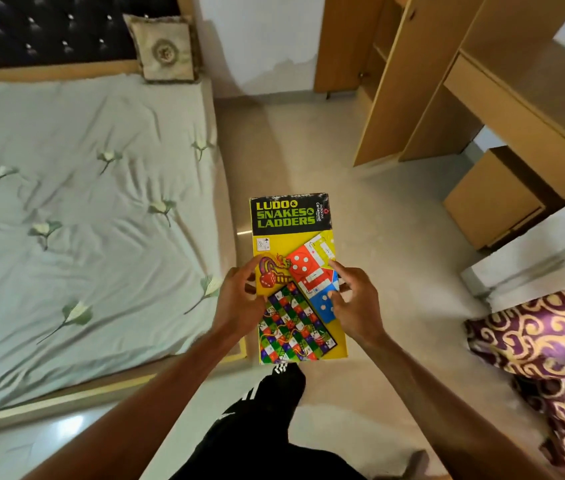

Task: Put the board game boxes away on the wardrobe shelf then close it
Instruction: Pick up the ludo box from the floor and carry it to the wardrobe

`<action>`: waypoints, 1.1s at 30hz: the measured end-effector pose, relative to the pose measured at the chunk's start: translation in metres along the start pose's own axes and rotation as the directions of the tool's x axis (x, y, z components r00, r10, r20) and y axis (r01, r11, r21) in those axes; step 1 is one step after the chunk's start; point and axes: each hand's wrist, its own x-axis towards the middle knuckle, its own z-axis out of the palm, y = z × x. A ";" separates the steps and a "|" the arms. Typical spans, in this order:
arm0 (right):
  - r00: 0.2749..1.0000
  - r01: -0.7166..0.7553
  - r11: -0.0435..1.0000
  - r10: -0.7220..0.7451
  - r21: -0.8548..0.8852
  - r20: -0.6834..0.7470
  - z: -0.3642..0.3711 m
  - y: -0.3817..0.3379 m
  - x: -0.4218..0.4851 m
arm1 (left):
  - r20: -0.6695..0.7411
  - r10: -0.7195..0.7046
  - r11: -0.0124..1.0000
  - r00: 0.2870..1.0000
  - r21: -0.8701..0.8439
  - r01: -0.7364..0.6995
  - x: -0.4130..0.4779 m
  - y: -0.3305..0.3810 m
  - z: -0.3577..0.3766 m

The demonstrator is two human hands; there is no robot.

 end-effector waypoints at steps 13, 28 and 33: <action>0.997 -0.060 0.998 0.059 -0.003 -0.053 -0.092 0.042 0.286 | 0.089 0.103 0.992 0.991 0.065 -0.109 0.287 0.096 0.107; 0.997 -0.053 0.998 0.051 0.028 0.055 -0.125 0.057 0.653 | -0.042 0.020 1.000 0.999 0.012 -0.019 0.604 0.197 0.171; 0.995 0.016 1.000 -0.018 0.021 0.100 -0.115 0.042 0.772 | -0.096 -0.015 0.999 0.995 -0.035 0.012 0.706 0.217 0.164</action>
